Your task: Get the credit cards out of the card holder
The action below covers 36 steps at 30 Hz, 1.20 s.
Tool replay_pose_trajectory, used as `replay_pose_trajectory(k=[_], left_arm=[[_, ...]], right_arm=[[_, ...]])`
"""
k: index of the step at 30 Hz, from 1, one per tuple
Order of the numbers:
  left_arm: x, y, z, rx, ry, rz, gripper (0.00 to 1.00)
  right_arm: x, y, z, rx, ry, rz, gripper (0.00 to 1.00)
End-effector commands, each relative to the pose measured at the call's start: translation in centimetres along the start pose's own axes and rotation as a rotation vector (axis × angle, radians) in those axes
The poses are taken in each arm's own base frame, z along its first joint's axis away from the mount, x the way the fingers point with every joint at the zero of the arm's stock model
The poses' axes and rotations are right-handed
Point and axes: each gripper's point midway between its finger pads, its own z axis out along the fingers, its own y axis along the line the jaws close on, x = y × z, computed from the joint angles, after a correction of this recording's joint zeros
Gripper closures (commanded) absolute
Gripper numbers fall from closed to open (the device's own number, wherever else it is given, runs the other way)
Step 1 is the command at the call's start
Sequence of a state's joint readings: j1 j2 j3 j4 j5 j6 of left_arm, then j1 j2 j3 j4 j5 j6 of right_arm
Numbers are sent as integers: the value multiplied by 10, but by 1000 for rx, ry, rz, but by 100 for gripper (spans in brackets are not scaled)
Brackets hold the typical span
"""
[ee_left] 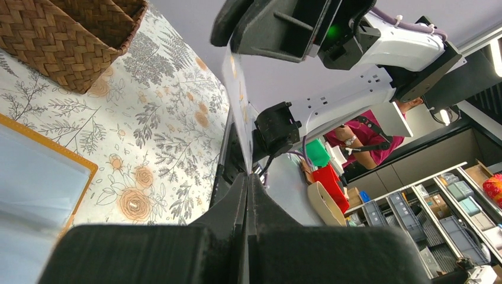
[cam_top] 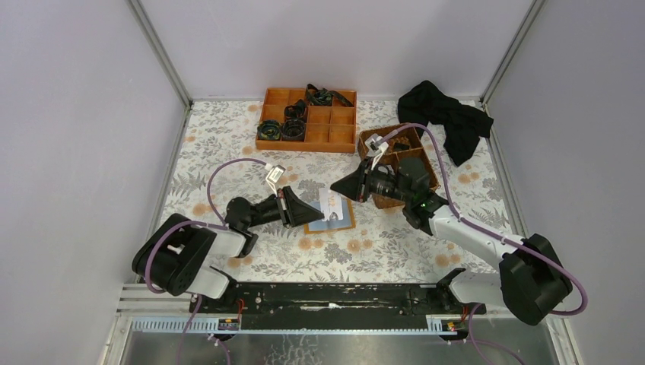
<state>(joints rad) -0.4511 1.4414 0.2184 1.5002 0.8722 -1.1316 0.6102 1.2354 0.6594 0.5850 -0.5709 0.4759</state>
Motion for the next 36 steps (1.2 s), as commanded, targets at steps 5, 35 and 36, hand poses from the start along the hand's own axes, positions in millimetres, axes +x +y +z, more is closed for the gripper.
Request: replay_pose_trajectory(k=[5, 35, 36], left_arm=[[-20, -24, 8, 88, -48, 122, 100], [-21, 18, 24, -19, -61, -27, 42], [-20, 21, 24, -29, -58, -42, 41]], right_arm=[[1, 15, 1, -91, 12, 0, 61], [-38, -73, -49, 588, 24, -106, 100], [-43, -82, -56, 661, 34, -125, 100]])
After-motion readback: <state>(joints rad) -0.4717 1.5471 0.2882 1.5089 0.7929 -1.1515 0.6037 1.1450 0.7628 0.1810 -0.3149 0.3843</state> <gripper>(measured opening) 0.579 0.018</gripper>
